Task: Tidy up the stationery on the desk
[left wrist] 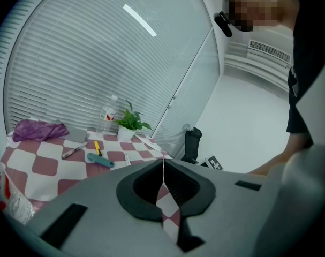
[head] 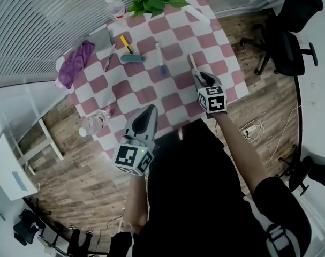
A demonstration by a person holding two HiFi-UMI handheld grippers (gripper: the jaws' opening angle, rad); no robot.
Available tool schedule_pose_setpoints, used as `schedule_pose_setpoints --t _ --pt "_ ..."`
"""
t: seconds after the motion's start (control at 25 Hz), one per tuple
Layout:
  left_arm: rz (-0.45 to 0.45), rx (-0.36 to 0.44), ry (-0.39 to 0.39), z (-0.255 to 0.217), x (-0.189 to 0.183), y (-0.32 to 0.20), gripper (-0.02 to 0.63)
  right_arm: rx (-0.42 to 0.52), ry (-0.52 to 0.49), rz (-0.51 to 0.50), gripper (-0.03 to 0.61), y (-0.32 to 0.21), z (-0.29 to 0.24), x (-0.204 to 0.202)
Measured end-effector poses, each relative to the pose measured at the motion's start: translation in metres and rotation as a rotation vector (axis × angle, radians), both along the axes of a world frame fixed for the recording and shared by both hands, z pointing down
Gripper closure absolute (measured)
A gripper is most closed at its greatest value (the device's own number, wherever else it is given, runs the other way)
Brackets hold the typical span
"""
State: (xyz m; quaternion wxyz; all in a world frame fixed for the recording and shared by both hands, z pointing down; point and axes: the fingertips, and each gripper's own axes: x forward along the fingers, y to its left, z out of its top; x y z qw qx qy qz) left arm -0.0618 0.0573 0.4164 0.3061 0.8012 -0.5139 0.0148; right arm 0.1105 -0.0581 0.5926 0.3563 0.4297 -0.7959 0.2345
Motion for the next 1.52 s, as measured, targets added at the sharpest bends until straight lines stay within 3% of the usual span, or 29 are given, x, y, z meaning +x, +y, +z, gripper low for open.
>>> schedule_pose_setpoints --t 0.56,0.68,0.96,1.24,1.52 --pt "-0.073 -0.014 -0.023 -0.003 -0.021 0.015 0.58 0.013 -0.156 -0.106 0.416 -0.001 -0.012 -0.12" --pt "-0.096 -0.023 -0.03 0.0 -0.028 0.024 0.58 0.033 -0.152 -0.107 0.411 -0.006 -0.006 -0.135" --pt "-0.132 -0.046 -0.037 0.006 -0.041 0.04 0.58 -0.005 -0.083 -0.083 0.405 -0.005 0.019 -0.147" --pt "-0.131 -0.045 -0.037 0.004 -0.041 0.043 0.58 -0.013 -0.033 -0.055 0.469 -0.005 0.031 -0.143" --pt "-0.119 -0.036 -0.034 0.003 -0.037 0.042 0.58 -0.017 -0.017 -0.055 0.488 -0.003 0.027 -0.136"
